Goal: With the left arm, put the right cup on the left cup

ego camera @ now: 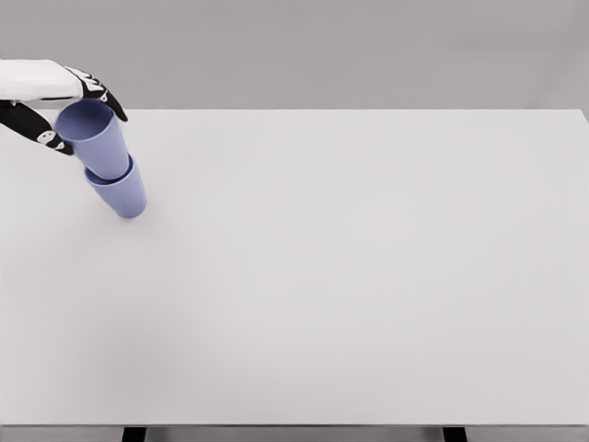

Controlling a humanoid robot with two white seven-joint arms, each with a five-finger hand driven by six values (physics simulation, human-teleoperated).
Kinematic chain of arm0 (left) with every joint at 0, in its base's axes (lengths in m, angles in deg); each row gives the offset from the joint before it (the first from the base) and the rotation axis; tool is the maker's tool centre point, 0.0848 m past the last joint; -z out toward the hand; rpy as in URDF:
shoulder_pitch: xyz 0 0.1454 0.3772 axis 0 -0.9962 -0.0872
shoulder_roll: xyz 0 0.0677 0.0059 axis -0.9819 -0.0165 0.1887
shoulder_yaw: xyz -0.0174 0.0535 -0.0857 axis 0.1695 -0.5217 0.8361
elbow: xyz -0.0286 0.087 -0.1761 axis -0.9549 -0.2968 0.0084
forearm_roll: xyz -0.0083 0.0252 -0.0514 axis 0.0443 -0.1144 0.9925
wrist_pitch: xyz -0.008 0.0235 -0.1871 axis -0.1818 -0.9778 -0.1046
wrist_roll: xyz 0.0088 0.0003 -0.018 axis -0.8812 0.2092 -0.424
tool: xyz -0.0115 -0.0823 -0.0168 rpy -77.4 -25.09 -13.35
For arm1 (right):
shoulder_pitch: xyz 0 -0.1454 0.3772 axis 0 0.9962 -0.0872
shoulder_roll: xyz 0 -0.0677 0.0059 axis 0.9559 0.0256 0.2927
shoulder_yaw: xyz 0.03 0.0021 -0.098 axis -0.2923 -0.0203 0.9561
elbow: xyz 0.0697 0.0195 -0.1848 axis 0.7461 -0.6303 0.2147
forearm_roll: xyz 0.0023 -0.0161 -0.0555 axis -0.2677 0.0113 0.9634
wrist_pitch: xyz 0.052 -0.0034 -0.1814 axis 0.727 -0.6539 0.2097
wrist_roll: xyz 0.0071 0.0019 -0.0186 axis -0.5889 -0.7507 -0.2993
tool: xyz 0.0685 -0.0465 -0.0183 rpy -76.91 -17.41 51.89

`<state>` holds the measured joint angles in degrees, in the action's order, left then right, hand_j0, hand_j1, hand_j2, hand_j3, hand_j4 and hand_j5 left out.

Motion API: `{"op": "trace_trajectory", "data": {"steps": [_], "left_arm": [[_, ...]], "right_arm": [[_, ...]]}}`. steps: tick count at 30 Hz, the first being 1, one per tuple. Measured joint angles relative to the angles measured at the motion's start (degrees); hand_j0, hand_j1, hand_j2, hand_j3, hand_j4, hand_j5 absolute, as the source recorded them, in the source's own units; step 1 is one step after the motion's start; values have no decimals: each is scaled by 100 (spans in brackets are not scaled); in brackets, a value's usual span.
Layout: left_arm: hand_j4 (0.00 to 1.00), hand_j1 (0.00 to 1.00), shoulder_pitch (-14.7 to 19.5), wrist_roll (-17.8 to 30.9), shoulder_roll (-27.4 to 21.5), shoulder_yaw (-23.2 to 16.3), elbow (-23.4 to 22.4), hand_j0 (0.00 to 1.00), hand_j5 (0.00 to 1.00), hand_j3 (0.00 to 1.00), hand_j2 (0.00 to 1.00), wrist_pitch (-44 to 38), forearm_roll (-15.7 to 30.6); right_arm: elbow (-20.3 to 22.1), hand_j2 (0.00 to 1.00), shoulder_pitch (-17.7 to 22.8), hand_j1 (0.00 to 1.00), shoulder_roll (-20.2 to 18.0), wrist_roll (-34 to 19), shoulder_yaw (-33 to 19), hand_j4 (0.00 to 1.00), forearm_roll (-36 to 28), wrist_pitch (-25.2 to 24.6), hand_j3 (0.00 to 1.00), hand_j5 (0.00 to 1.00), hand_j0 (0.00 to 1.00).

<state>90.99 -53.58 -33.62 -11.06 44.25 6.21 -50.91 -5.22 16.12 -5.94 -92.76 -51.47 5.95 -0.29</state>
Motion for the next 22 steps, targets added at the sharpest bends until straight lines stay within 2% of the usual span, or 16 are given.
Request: {"op": "trace_trajectory", "data": {"steps": [7, 8, 9, 10, 12, 16, 18, 20, 22], "left_arm": [[90, 90, 0, -9, -18, 0, 8, 90, 90, 90, 90, -1, 0], [92, 92, 0, -10, -21, -2, 17, 92, 92, 92, 92, -1, 1], [100, 100, 18, -10, -32, 0, 65, 100, 100, 100, 100, 0, 14], [100, 100, 36, -10, -76, 6, 160, 100, 100, 100, 100, 0, 77], [100, 100, 62, -7, -280, 35, 578, 100, 100, 100, 100, 0, 383], [100, 100, 18, 2, -722, 108, 1888, 100, 100, 100, 100, 1, 1305], [100, 100, -27, 5, -830, 165, 2384, 100, 100, 100, 100, 0, 1591], [100, 100, -398, 6, -877, 218, 2712, 100, 100, 100, 100, 3, 1733], [100, 100, -614, 8, -881, 318, 2881, 100, 100, 100, 100, 4, 1808]], "right_arm": [[0, 100, 0, 100, 0, 0, 0, 100, 1, 0, 100, 100, 100], [0, 100, 0, 100, 0, 0, 0, 100, 2, 0, 100, 100, 100], [0, 100, 0, 100, 0, 0, 0, 100, 1, 0, 100, 100, 100], [0, 100, 0, 100, 0, 0, 0, 100, 1, 0, 100, 100, 100], [0, 100, 0, 100, 0, 0, 0, 100, 2, 0, 100, 100, 100], [0, 100, 0, 100, 0, 0, 0, 100, 1, 0, 100, 100, 100], [0, 100, 0, 100, 0, 0, 0, 100, 2, 0, 100, 100, 100], [0, 100, 0, 100, 0, 0, 0, 100, 3, 0, 100, 100, 100], [0, 100, 0, 100, 0, 0, 0, 100, 3, 0, 100, 100, 100]]}}
